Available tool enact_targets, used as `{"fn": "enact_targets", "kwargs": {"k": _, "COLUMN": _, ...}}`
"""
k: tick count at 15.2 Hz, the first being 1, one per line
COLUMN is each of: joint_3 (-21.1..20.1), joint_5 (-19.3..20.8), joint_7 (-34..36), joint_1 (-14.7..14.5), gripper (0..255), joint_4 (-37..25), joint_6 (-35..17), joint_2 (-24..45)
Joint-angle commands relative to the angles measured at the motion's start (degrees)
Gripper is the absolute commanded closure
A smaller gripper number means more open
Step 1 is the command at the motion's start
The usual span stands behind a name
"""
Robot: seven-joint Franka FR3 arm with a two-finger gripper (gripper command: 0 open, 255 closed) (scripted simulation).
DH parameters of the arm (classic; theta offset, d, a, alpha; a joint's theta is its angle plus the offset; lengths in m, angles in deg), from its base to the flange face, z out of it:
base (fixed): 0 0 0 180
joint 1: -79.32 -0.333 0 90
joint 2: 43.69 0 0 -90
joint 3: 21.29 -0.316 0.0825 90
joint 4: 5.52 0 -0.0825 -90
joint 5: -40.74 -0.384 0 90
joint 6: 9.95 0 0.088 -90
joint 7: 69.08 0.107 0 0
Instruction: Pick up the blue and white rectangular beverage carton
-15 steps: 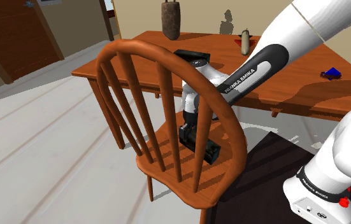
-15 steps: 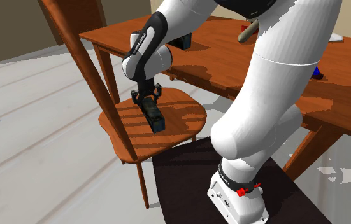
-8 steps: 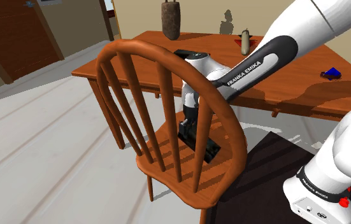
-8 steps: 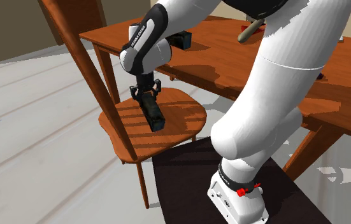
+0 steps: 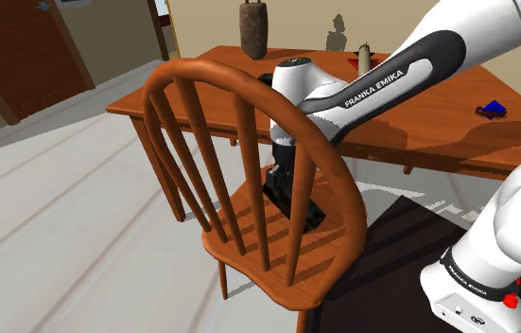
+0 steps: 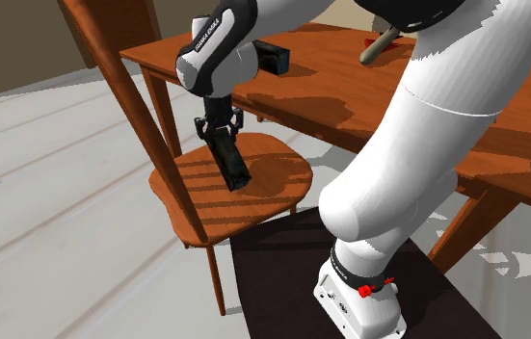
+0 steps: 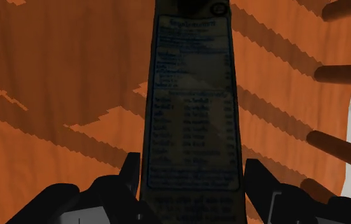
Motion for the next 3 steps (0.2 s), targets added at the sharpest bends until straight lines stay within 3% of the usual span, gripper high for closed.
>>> {"fn": "enact_targets", "kwargs": {"k": 1, "joint_3": 0.07, "joint_5": -0.27, "joint_7": -0.17, "joint_1": -0.02, "gripper": 255, "joint_4": -0.85, "joint_6": 1.7, "joint_2": -0.91}}
{"fn": "enact_targets", "kwargs": {"k": 3, "joint_3": 0.08, "joint_5": -0.3, "joint_7": -0.19, "joint_1": -0.02, "gripper": 255, "joint_4": -0.9, "joint_6": 1.82, "joint_2": -0.98}}
